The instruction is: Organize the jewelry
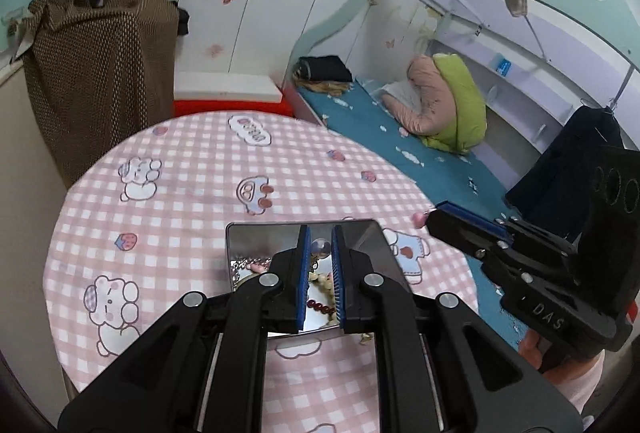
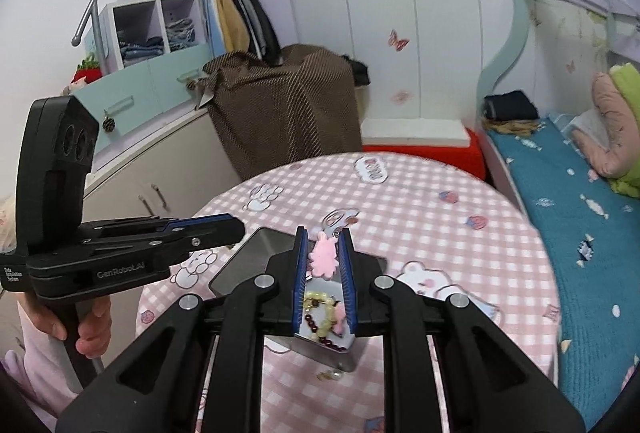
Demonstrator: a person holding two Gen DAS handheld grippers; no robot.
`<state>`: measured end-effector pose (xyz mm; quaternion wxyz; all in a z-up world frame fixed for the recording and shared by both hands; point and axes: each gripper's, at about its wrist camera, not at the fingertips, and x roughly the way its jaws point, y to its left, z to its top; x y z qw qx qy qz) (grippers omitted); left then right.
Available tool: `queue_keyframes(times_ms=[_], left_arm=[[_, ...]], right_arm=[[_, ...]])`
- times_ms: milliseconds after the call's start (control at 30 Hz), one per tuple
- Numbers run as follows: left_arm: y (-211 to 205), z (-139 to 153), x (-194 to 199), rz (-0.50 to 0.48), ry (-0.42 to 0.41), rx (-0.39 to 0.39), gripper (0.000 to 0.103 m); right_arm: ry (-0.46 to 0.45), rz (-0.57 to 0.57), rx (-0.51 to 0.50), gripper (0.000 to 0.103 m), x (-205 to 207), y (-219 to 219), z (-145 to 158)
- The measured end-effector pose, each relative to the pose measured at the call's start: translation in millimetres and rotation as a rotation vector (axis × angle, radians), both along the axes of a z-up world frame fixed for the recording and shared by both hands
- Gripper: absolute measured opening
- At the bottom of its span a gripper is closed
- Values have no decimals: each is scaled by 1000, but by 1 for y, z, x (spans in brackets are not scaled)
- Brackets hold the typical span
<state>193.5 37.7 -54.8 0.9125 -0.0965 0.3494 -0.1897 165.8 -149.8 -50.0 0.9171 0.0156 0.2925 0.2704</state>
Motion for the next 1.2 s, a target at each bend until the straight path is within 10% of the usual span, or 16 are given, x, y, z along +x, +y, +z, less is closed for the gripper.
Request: queue_keyframes(times_ms=[333,467,1200], left_arm=[[0,-27,19,-1,72,7,11],[5,-28,19,38,82,27,61],[41,-34,19,132,129,87,69]], right_arm=[[101,20,0,18,19,11,-21],[79,-36,-16,74,17,2,-16],[135,-213,-82,79,-12,-26,-57]])
